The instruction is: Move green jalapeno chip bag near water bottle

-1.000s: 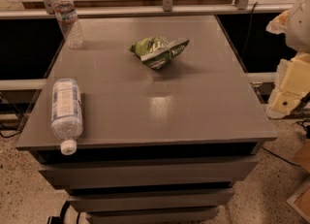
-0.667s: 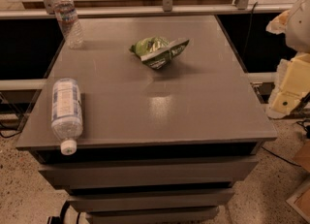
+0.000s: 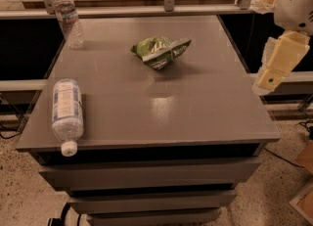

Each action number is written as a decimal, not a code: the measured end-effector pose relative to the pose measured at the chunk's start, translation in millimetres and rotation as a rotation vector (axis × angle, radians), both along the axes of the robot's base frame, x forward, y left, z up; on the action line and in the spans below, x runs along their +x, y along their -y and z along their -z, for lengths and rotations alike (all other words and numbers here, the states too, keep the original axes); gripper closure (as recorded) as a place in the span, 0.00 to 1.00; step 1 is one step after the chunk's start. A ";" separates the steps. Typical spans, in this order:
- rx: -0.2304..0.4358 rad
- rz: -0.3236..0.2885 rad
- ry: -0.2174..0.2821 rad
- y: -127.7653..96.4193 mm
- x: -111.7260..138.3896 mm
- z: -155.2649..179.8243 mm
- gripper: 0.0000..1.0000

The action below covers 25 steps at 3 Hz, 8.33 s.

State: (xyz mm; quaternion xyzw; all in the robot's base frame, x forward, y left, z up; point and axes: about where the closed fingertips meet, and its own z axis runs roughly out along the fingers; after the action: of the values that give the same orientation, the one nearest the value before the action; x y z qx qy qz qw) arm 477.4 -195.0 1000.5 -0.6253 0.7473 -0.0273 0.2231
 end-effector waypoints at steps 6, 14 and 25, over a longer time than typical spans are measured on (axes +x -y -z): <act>0.045 -0.120 0.189 -89.2 209.5 57.1 0.00; 0.173 -0.391 0.091 -182.9 179.8 67.7 1.00; 0.197 -0.664 0.593 -320.3 258.8 -15.4 1.00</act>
Offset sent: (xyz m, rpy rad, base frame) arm 0.1514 0.0448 -0.0032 -0.0111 -0.1790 0.0358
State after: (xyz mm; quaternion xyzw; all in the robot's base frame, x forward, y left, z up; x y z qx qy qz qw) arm 736.2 125.4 1015.9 -0.7719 0.4092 -0.0610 0.4827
